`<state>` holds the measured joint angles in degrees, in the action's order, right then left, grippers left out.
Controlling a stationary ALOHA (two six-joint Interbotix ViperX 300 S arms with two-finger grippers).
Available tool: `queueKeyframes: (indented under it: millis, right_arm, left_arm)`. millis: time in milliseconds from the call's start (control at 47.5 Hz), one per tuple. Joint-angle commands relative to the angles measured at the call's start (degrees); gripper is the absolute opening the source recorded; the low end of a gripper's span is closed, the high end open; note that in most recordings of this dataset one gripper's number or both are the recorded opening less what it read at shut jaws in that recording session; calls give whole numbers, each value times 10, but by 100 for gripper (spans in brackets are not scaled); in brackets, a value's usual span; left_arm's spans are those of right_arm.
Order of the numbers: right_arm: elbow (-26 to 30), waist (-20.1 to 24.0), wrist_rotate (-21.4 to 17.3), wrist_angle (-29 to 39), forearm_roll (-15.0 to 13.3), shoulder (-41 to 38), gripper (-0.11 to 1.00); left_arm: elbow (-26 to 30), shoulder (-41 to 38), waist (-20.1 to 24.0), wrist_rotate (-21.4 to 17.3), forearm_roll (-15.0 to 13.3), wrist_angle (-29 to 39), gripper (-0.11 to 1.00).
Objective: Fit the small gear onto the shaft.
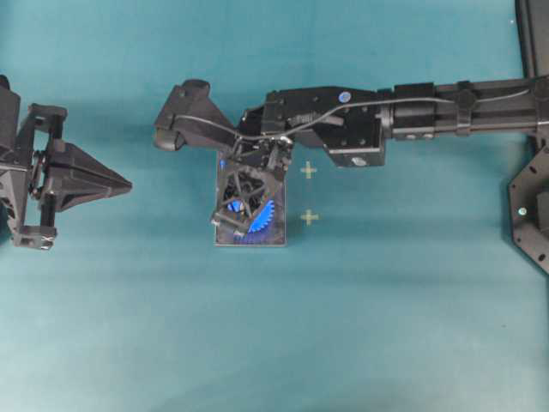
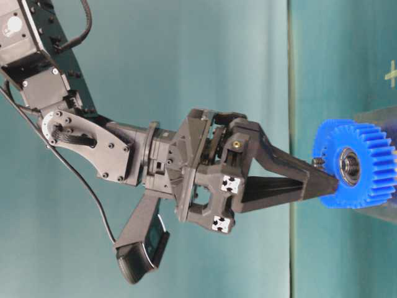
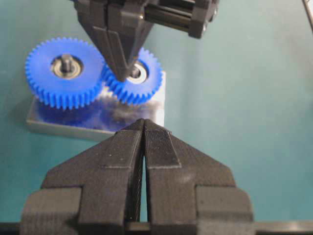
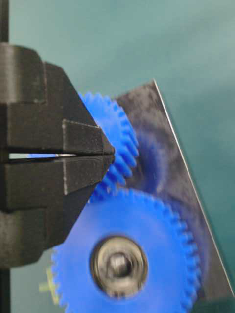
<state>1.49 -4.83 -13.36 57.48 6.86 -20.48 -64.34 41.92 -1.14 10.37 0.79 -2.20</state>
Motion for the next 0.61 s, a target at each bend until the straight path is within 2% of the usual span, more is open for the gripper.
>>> queueKeyframes:
  millis: [0,126,358,589]
  right_arm:
    - [-6,-28,5,15,-24,3,0]
    - [-12,-30,5,33,-33,3,0]
    - [-39,-17,1,32,-29,11,0]
    - [-38,0,-21,34,-27,39,0]
  left_arm:
    - [7,1,1,0,2,-4,0]
    - [7,5,0,0,2,-5,0]
    - [4,10,1,0,2,-4,0]
    - [4,11,1,1,2,-5,0]
